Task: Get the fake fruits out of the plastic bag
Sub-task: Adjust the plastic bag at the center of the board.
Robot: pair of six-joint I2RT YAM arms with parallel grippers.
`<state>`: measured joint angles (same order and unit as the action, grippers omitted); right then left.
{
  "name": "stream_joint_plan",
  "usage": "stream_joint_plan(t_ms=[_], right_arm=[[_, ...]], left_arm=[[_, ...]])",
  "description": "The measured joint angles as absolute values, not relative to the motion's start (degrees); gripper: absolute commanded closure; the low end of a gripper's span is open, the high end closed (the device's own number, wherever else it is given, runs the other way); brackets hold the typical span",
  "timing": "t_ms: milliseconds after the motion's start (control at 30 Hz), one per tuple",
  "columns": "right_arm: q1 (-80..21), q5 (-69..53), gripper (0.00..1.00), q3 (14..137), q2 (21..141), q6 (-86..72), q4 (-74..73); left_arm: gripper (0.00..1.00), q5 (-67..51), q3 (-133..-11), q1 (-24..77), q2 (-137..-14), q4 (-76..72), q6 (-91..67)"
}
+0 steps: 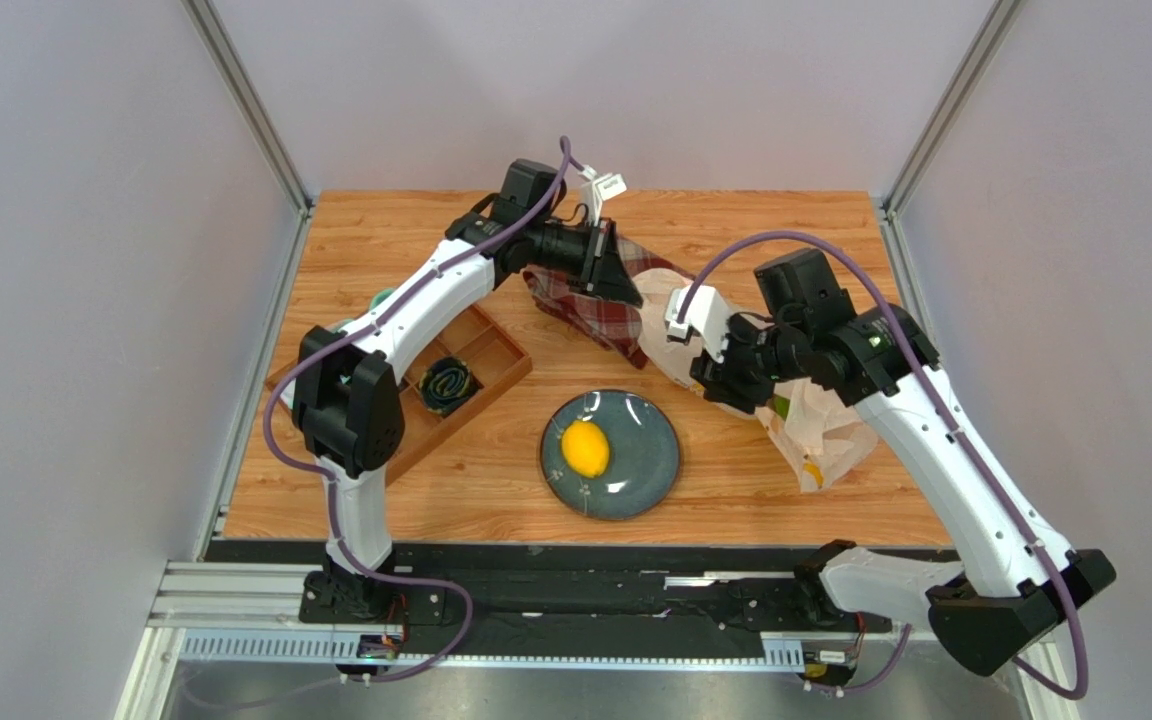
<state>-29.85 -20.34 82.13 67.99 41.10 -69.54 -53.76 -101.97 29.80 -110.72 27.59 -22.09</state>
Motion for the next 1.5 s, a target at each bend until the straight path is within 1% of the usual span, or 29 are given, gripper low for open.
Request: stream_joint_plan(t_ms=[100, 233, 400, 600, 733, 900, 1033, 1133, 1200, 1300, 1367, 1433, 1500], right_arm=[[-26.5, -18.3, 0.81, 77.5, 68.1, 41.0, -70.0], [-21.5, -15.3, 0.85, 71.8, 71.1, 41.5, -70.0], [-15.4, -14.4, 0.9, 71.3, 72.8, 43.7, -69.6], [-11.0, -14.5, 0.91, 75.5, 75.2, 48.7, -73.6], [-9.0, -14.1, 0.9, 77.8, 74.7, 51.5, -74.9], [-8.1, -11.8, 0.9, 72.6, 73.8, 53.2, -74.0], [-8.1, -11.4, 0.9, 69.3, 76.0, 53.2, -72.4], [-8.3, -11.0, 0.9, 67.6, 77.7, 52.2, -68.2], [-8.6, -8.1, 1.0, 65.6, 78.6, 50.5, -62.9], [-9.0, 3.3, 1.0, 62.1, 82.1, 47.5, -50.3], [-7.9, 10.6, 1.0, 62.0, 86.2, 45.8, -42.0], [-5.3, 15.4, 1.0, 64.2, 90.2, 43.2, -36.8], [-2.0, 18.4, 1.0, 69.3, 93.5, 39.9, -35.3]], left_arm=[[1.0, -53.8, -101.8, 29.8, -110.7, 27.6, -22.0], [1.0, -53.9, -101.7, 29.9, -110.7, 27.7, -21.8], [1.0, -53.9, -101.6, 30.4, -110.7, 28.1, -20.8], [1.0, -53.5, -101.0, 31.8, -110.7, 29.2, -18.7], [1.0, -53.3, -100.7, 32.3, -110.7, 30.2, -17.5], [1.0, -53.3, -100.3, 32.6, -110.7, 30.6, -16.9], [1.0, -53.3, -100.1, 32.6, -110.7, 30.7, -16.8], [1.0, -53.6, -100.1, 32.6, -110.7, 30.6, -16.9], [1.0, -53.7, -100.1, 32.6, -110.7, 30.5, -16.9], [1.0, -53.9, -100.1, 32.9, -110.7, 30.3, -16.9], [1.0, -54.0, -100.1, 33.3, -110.7, 30.2, -17.0], [1.0, -54.0, -100.1, 33.7, -110.7, 30.0, -17.1], [1.0, -53.9, -100.1, 34.3, -110.7, 29.8, -17.3]])
